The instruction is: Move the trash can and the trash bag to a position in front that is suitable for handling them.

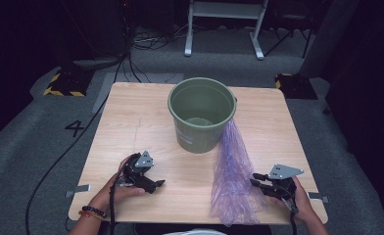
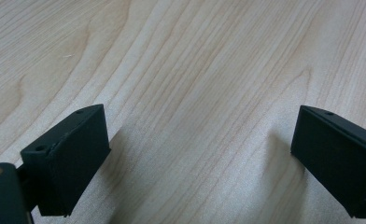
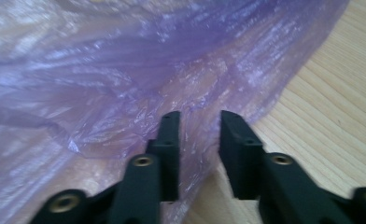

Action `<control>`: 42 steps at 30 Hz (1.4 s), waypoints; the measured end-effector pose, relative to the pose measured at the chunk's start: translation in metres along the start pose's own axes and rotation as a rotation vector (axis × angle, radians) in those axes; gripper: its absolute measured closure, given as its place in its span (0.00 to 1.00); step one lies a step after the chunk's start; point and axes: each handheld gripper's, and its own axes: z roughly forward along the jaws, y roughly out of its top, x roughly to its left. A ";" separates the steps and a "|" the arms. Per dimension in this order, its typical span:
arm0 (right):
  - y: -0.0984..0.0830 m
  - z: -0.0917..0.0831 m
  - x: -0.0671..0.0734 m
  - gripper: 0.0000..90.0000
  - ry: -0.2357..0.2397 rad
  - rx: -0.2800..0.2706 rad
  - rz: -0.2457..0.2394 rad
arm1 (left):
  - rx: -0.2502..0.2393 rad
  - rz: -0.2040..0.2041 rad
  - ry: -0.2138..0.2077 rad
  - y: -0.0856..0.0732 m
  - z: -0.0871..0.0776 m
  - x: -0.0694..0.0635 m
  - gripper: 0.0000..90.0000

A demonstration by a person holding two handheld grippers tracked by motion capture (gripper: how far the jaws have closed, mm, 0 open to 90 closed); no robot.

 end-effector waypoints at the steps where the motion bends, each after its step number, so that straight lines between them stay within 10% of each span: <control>1: -0.002 0.001 -0.004 0.89 -0.003 -0.004 0.018 | 0.000 0.000 0.000 0.000 0.000 0.000 0.04; 22: -0.007 0.003 -0.043 0.95 -0.202 0.043 0.146 | -0.001 -0.001 -0.001 0.000 0.000 0.000 0.05; 35: 0.001 0.006 -0.060 0.90 -0.221 0.016 0.160 | -0.001 -0.001 -0.002 0.000 0.000 0.000 0.05; 42: 0.002 0.001 -0.061 0.70 -0.212 -0.023 0.146 | -0.002 -0.003 -0.003 0.000 0.000 0.001 0.05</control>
